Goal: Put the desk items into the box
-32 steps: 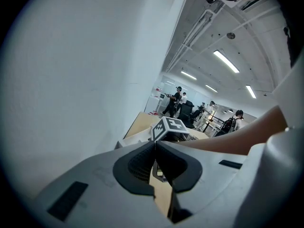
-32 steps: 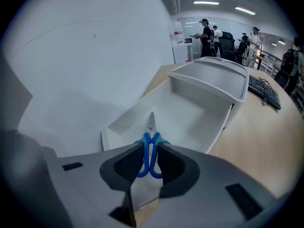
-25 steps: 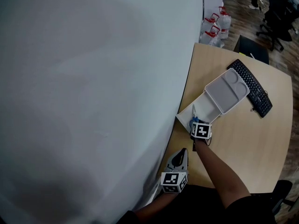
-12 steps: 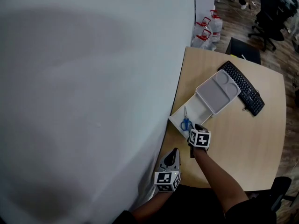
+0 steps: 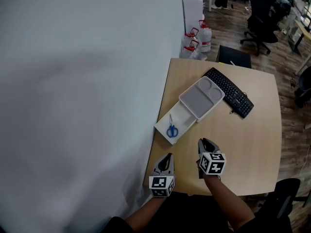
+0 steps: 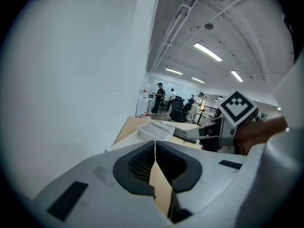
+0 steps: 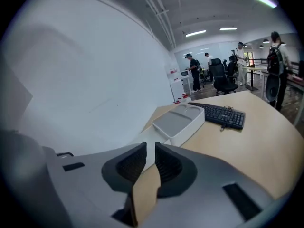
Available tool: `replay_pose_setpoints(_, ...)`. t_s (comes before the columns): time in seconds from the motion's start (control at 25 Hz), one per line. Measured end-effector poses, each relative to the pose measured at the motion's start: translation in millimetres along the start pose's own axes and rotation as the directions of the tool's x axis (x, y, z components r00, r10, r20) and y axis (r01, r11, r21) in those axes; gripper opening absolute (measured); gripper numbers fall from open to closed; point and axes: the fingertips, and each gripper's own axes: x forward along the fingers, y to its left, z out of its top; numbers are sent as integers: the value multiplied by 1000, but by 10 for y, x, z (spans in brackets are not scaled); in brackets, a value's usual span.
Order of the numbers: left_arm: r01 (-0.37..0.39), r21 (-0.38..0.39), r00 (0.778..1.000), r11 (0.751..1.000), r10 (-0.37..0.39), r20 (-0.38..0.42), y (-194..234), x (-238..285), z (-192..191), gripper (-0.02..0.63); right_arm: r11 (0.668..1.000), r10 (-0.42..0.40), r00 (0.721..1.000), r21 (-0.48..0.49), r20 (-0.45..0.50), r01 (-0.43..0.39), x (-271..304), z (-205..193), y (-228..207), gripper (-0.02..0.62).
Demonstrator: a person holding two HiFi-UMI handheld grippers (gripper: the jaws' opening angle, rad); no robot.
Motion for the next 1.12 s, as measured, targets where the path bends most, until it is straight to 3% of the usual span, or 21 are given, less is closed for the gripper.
replay_pose_setpoints(0.2, 44, 12, 999, 999, -44, -1, -671, -35, -117, 18, 997, -40, 997, -56, 71, 44, -782, 94, -578, 70)
replay_pose_setpoints(0.48, 176, 41, 983, 983, -178, 38, -1861, 97, 91, 18, 995, -60, 989, -65, 137, 70, -1896, 11, -1370, 61)
replay_pose_setpoints(0.72, 257, 100, 961, 961, -265, 83, -2839, 287, 325, 18, 980, -124, 966, -122, 227, 155, -2676, 110, -2123, 61)
replay_pose_setpoints(0.92, 250, 137, 956, 959, -267, 123, -3399, 282, 417, 18, 956, -146, 941, -200, 304, 213, -3188, 245, -2580, 60)
replay_pose_setpoints(1.12, 230, 170, 953, 958, -257, 160, -3735, 226, 382, 18, 970, -131, 925, -145, 356, 194, -3481, 248, -2902, 60)
